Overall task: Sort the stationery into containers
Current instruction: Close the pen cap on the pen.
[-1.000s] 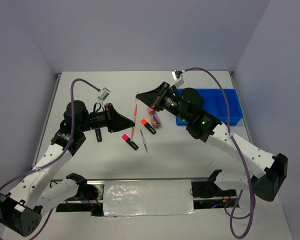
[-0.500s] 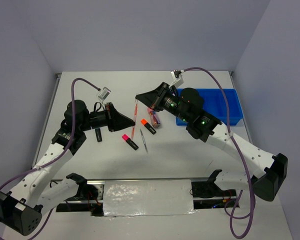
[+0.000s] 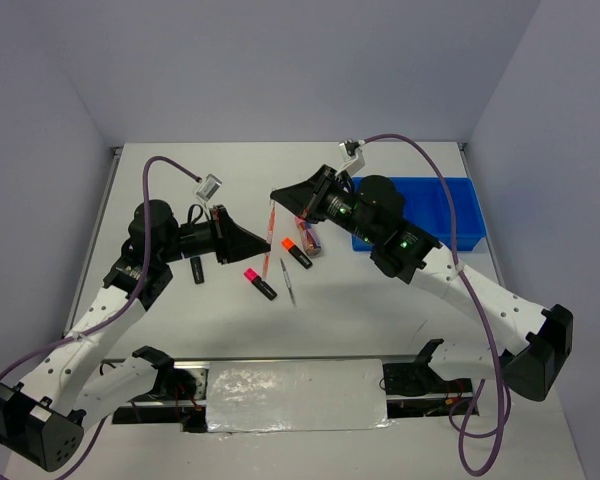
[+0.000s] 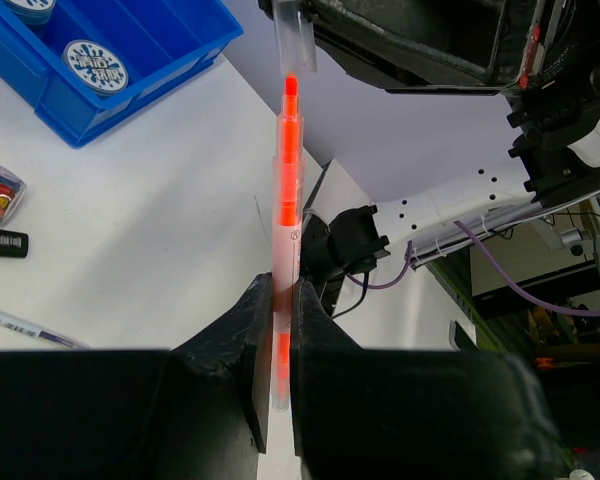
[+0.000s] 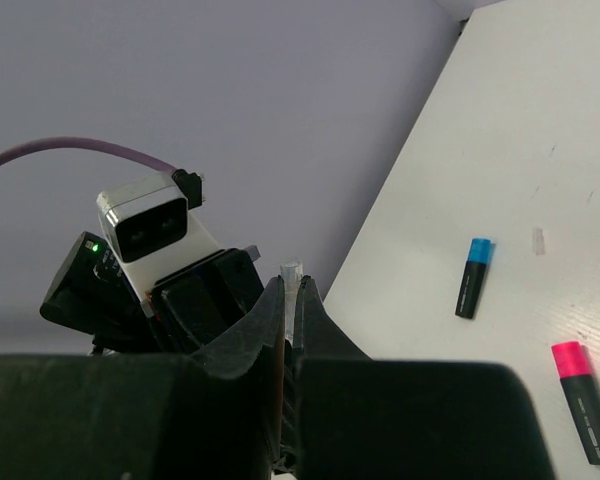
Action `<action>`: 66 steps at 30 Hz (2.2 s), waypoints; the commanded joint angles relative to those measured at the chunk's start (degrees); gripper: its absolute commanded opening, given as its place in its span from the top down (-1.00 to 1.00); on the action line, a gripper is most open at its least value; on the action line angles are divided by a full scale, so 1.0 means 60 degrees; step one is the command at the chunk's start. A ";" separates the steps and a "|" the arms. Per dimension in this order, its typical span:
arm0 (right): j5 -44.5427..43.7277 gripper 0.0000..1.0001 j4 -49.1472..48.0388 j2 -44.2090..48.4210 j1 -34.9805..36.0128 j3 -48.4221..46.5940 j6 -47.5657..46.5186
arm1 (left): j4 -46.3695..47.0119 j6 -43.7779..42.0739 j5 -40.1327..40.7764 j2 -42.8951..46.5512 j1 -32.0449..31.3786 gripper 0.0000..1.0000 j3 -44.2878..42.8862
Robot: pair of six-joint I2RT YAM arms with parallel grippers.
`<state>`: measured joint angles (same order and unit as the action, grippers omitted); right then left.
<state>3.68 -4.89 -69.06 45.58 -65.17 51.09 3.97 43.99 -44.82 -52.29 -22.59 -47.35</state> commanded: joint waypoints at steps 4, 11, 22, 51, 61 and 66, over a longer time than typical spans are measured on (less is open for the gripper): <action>0.0002 1.00 -0.0445 0.0083 -0.0053 0.0051 -0.0121 | 0.0261 0.0008 0.0058 0.0205 -0.0014 1.00 -0.0311; -0.0072 1.00 -0.0182 0.0069 -0.0170 -0.0081 -0.0356 | 0.0262 0.0022 -0.0001 0.0248 -0.0014 1.00 -0.0282; 0.0148 1.00 -0.0226 0.0040 -0.0170 -0.0023 -0.0400 | 0.0305 0.0066 0.0116 0.0234 -0.0014 1.00 -0.0296; 0.0616 1.00 -0.0417 -0.0048 -0.0053 0.0475 -0.0648 | 0.0759 0.0477 0.0849 -0.0146 0.0000 1.00 -0.0852; 0.1275 1.00 -0.0592 -0.0019 0.0093 0.0783 -0.0795 | 0.0685 -0.0138 0.1259 -0.0220 0.0000 1.00 -0.1365; 0.1977 1.00 -0.1001 0.0025 0.0196 0.0885 -0.1117 | 0.0643 -0.0722 0.0806 -0.0629 0.0059 1.00 -0.2141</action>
<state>7.49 -11.68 -69.54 44.84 -62.02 46.54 -0.78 43.44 -40.42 -55.33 -22.74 -53.95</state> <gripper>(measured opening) 0.032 0.184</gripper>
